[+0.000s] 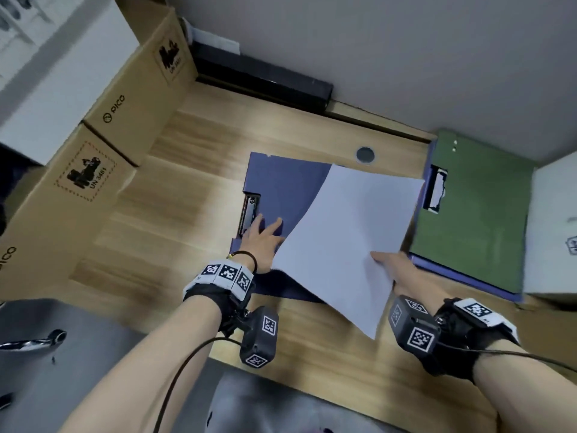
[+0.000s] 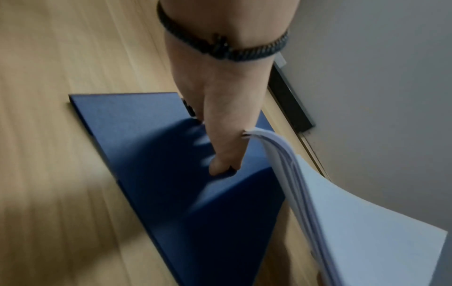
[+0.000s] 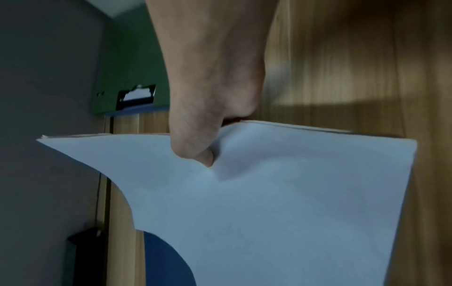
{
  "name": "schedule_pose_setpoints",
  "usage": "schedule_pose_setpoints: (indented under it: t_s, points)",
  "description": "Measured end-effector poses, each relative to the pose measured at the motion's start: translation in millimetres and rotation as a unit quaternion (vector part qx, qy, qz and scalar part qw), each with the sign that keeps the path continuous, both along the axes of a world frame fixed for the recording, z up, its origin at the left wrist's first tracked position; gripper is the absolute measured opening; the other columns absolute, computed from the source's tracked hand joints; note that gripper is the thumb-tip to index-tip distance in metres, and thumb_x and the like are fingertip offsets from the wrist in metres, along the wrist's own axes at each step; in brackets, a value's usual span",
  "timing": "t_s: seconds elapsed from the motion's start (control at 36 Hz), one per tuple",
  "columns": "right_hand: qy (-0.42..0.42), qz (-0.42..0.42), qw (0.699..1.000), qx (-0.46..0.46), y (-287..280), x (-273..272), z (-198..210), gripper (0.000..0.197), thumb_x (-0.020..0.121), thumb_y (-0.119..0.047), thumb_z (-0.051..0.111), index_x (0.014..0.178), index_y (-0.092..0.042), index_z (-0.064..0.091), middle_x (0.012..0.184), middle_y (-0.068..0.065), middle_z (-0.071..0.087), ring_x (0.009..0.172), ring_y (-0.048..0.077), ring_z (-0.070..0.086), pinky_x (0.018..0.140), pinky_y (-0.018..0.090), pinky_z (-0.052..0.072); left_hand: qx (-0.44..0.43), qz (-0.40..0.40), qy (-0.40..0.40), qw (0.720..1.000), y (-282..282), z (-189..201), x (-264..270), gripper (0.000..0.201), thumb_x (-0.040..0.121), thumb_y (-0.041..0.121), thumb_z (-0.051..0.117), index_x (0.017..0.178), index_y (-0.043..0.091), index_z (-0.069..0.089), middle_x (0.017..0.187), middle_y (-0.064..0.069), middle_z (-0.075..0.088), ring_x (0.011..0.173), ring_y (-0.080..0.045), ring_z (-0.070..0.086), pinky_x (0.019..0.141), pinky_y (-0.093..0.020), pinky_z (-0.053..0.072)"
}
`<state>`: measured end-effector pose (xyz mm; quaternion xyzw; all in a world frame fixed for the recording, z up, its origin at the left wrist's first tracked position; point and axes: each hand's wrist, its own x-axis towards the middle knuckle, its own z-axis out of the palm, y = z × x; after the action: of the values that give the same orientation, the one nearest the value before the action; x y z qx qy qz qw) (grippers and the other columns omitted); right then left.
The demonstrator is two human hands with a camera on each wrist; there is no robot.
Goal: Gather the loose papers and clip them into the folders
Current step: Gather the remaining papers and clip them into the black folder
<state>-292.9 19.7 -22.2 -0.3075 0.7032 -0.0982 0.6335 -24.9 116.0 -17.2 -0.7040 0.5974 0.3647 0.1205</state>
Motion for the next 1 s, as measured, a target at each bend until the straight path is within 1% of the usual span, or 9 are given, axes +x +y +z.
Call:
schedule_pose_setpoints:
  t_s: [0.17,0.33,0.47,0.58,0.67,0.72,0.81,0.92,1.0]
  points:
    - [-0.026,0.011,0.999,0.018,16,-33,4,0.035,0.098,-0.014,0.049,0.132,-0.005,0.048,0.124,0.011,0.061,0.085,0.02,0.063,0.06,0.028,0.049,0.01,-0.039,0.091,0.995,-7,-5,-34,0.053,0.092,0.038,0.056,0.143,0.032,0.042,0.162,0.006,0.001,0.145,-0.041,-0.014,0.118,-0.054,0.003]
    - [-0.029,-0.032,0.999,-0.005,23,-42,-1,0.037,0.098,-0.01,0.049,0.133,0.001,0.049,0.125,0.016,0.06,0.082,0.02,0.062,0.066,0.031,0.049,-0.112,0.16,0.176,0.965,-7,4,-28,0.048,0.089,0.0,0.047,0.132,0.019,0.054,0.154,-0.004,0.031,0.143,-0.02,0.029,0.109,-0.02,0.023]
    - [-0.068,-0.023,0.997,-0.009,21,-32,5,0.034,0.099,-0.008,0.046,0.131,0.0,0.049,0.118,0.012,0.059,0.079,0.015,0.06,0.049,0.018,0.053,-0.087,0.311,0.246,0.914,-15,12,-28,0.051,0.092,0.001,0.047,0.141,0.016,0.042,0.149,-0.003,0.04,0.137,-0.021,0.04,0.099,-0.025,0.037]
    - [-0.07,-0.017,0.997,-0.005,20,-33,8,0.033,0.099,-0.011,0.048,0.131,-0.003,0.05,0.116,0.012,0.061,0.078,0.014,0.061,0.058,0.024,0.051,-0.099,0.441,0.29,0.843,-25,15,-30,0.047,0.091,0.002,0.052,0.135,0.015,0.045,0.138,-0.008,0.045,0.111,-0.023,0.051,0.084,-0.03,0.042]
    - [-0.062,-0.009,0.998,0.001,22,-39,6,0.03,0.098,-0.013,0.051,0.127,-0.005,0.052,0.112,0.008,0.064,0.079,0.014,0.062,0.062,0.027,0.048,-0.075,0.485,0.316,0.812,-24,14,-31,0.045,0.09,0.01,0.056,0.133,0.017,0.044,0.14,-0.023,0.045,0.127,-0.042,0.044,0.104,-0.051,0.039]
    - [-0.065,-0.009,0.998,0.005,25,-40,8,0.032,0.097,-0.012,0.051,0.127,-0.002,0.052,0.103,0.006,0.066,0.08,0.016,0.064,0.062,0.028,0.049,-0.065,0.498,0.33,0.799,-22,14,-31,0.048,0.091,0.013,0.056,0.136,0.019,0.042,0.145,-0.025,0.04,0.131,-0.042,0.04,0.106,-0.052,0.036]
    - [-0.083,-0.014,0.996,0.021,31,-43,10,0.033,0.097,-0.011,0.053,0.127,-0.001,0.052,0.1,0.006,0.067,0.084,0.019,0.066,0.062,0.028,0.053,-0.048,0.505,0.339,0.792,-23,19,-31,0.05,0.093,0.018,0.055,0.14,0.022,0.039,0.146,-0.014,0.043,0.121,-0.032,0.05,0.095,-0.044,0.042]
    - [-0.118,-0.035,0.992,0.025,33,-46,16,0.03,0.095,-0.011,0.055,0.123,-0.001,0.054,0.108,0.01,0.068,0.088,0.023,0.068,0.068,0.031,0.055,-0.027,0.511,0.347,0.786,-27,24,-28,0.049,0.094,0.029,0.053,0.141,0.024,0.04,0.116,-0.001,0.051,0.092,-0.016,0.049,0.062,-0.027,0.031]
    - [-0.156,-0.025,0.987,-0.003,26,-45,31,0.023,0.096,-0.009,0.052,0.118,-0.007,0.058,0.104,0.004,0.071,0.084,0.016,0.071,0.072,0.028,0.057,-0.023,0.518,0.366,0.773,-32,29,-30,0.039,0.096,0.03,0.049,0.135,0.024,0.048,0.115,0.0,0.053,0.094,-0.016,0.05,0.062,-0.024,0.03]
